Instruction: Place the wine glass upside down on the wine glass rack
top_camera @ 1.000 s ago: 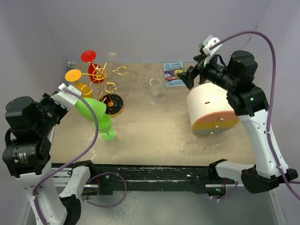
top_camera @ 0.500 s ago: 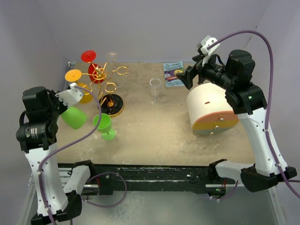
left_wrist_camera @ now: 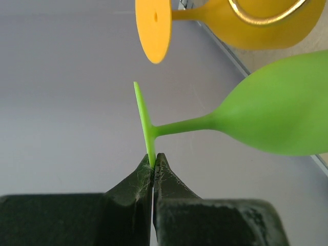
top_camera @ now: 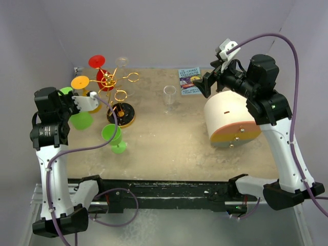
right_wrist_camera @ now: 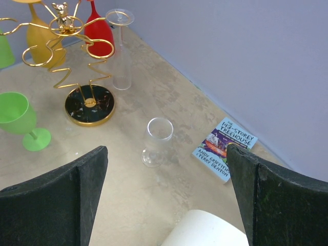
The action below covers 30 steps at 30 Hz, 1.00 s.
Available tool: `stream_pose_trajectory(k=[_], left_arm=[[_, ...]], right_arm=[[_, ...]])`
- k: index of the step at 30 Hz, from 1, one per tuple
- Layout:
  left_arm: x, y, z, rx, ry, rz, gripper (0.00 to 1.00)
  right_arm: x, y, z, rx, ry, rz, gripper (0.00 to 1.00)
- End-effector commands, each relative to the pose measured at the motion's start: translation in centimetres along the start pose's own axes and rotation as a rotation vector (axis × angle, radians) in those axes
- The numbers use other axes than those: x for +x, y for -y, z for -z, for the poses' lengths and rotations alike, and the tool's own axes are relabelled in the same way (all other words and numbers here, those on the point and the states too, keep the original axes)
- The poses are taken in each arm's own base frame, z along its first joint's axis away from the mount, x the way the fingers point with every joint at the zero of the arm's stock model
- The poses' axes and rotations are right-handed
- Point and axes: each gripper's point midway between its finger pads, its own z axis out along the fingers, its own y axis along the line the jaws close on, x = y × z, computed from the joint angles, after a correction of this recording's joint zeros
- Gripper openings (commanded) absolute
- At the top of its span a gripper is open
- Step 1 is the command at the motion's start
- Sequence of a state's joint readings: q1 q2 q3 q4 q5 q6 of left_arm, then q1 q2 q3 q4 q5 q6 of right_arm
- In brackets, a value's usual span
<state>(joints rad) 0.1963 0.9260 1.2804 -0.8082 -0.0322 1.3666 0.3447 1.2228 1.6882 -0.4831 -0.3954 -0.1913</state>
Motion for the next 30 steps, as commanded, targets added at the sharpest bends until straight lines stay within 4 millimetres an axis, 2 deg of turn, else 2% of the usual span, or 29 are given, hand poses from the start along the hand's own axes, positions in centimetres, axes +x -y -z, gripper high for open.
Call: stream_pose_trajectory(k=[1,6,14,19,30], left_arm=[[-2.8,-2.7,0.0,-0.080,0.149,-0.100,0.00],[-4.3,-2.2,-0.7,-0.046,0.223,-0.168,0.00],[-6.5,-2.7,-1.3,-0.052,0.327,-0.203,0.00],[-7.4,-2.2,-1.6,-0.031,0.370,-0.234,0.00],[-8.8,-2.5,-2.8,-0.016,0.400,-0.328,0.00]], right_arm=[[-1.3,0.1,0.5,0.001,0.049,0.030,1.00],[-1.3,0.0,0.6,-0.002,0.051,0.032,1.00],[-1.0,-0.1,0.4,-0.007,0.046,0.030,1.00],[-0.9,-0.2,0.2,-0.016,0.046,0.027,1.00],[-0.9,-0.3,0.1,-0.024,0.048,0.025,1.00]])
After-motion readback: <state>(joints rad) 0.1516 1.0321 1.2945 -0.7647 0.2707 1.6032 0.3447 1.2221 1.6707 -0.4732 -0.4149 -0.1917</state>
